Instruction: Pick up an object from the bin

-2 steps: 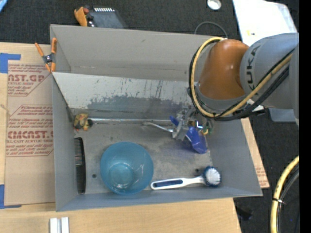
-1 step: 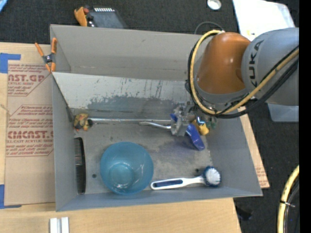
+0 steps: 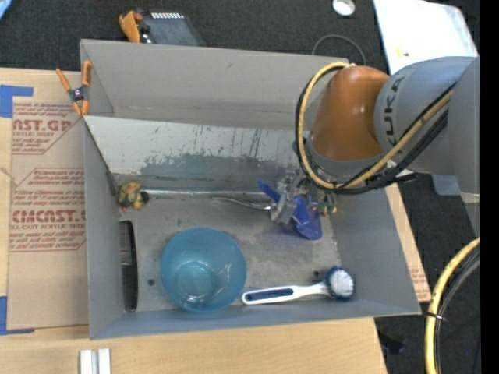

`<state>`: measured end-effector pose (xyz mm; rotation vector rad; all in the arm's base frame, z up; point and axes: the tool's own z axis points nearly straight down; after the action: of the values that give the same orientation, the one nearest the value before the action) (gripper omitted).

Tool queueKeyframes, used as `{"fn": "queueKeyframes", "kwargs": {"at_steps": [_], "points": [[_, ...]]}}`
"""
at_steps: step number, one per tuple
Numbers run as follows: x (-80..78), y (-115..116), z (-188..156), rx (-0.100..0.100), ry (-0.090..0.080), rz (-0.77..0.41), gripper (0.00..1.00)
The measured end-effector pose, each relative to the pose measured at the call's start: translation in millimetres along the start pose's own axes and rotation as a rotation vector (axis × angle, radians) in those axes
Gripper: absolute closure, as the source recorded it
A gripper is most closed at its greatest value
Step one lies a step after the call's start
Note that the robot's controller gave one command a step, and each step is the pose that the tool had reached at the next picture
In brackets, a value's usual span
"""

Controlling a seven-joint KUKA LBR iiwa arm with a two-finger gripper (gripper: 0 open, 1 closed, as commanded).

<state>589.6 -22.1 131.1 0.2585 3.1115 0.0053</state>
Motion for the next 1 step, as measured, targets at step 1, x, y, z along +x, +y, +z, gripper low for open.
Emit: {"fn": "queueKeyframes", "kwargs": {"at_steps": [1], "points": [[4.4,-1.5,17.5,0.001,0.005,0.001,1.00]]}}
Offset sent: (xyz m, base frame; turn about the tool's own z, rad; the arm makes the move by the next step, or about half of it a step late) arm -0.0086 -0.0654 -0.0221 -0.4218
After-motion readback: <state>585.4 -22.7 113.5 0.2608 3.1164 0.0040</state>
